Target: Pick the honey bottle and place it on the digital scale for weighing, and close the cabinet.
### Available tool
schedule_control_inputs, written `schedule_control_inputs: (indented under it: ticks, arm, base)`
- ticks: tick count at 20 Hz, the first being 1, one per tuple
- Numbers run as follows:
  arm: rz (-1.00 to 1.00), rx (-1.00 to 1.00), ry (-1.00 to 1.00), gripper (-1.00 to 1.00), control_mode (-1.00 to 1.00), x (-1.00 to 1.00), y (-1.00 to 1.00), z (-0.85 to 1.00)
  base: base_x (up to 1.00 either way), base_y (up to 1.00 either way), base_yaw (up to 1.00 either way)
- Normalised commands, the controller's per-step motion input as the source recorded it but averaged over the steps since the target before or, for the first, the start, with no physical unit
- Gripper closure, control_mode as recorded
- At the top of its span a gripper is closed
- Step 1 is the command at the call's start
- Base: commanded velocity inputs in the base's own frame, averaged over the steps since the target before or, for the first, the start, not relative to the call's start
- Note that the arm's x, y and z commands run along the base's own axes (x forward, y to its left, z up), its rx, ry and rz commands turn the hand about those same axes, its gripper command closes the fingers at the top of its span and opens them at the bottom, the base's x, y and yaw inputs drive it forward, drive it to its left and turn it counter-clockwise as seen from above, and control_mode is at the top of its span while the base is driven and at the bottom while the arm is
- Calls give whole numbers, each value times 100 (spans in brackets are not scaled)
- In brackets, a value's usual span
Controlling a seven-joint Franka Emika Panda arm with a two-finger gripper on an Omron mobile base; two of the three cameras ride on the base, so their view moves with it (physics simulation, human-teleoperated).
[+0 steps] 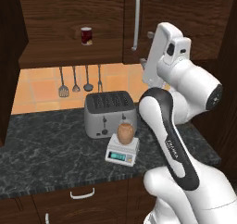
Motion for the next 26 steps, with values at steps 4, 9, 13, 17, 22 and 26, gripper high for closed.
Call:
schedule_control_inputs:
  ticks: [4,9,13,17,22,26]
  arm:
    - [-4,13,-1,-100,-100,-2,95,-92]
    - [-2,2,-9,-100,-100,-20,75,-25]
    - [0,0,-5,-100,-100,-33,57,0]
    - [0,0,-1,-100,-100,-43,23,0]
    - [0,0,-4,-100,-100,-64,32,-2]
    - [0,0,-3,-100,-100,-67,52,-24]
  base:
    - [0,0,0]
    - [0,0,0]
    - [0,0,0]
    - [0,0,0]
    - [0,0,0]
    - [0,0,0]
